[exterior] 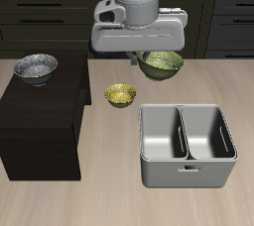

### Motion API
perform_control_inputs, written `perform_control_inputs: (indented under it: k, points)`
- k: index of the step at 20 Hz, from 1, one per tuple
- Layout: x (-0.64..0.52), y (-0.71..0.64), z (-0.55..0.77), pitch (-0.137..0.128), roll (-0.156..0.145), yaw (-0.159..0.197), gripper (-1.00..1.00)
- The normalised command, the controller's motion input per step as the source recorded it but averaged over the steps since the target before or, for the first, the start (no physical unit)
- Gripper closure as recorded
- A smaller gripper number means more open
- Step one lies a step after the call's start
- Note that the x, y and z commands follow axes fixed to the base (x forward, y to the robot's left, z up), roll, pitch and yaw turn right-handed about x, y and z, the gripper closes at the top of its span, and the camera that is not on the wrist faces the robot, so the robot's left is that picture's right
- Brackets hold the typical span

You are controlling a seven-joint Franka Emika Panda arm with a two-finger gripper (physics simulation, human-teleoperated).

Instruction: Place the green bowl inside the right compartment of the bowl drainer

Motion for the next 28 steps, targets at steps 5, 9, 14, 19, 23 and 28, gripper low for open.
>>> perform_control_inputs:
  k: [5, 9, 14, 19, 23, 28]
  points:
    - [0.06, -0.07, -0.24, 0.026, -0.015, -0.003, 1.0]
    - [0.05, -0.02, -0.31, 0.034, -0.002, 0.005, 1.0]
    - [0.01, 0.01, -0.25, 0.027, -0.002, 0.017, 1.0]
    - [0.01, -0.01, -0.18, 0.007, -0.013, 0.02, 1.0]
    - [0.02, 0.03, -0.18, 0.023, -0.015, 0.002, 1.0]
    - [0.01, 0.19, -0.2, 0.032, 0.013, 0.006, 1.0]
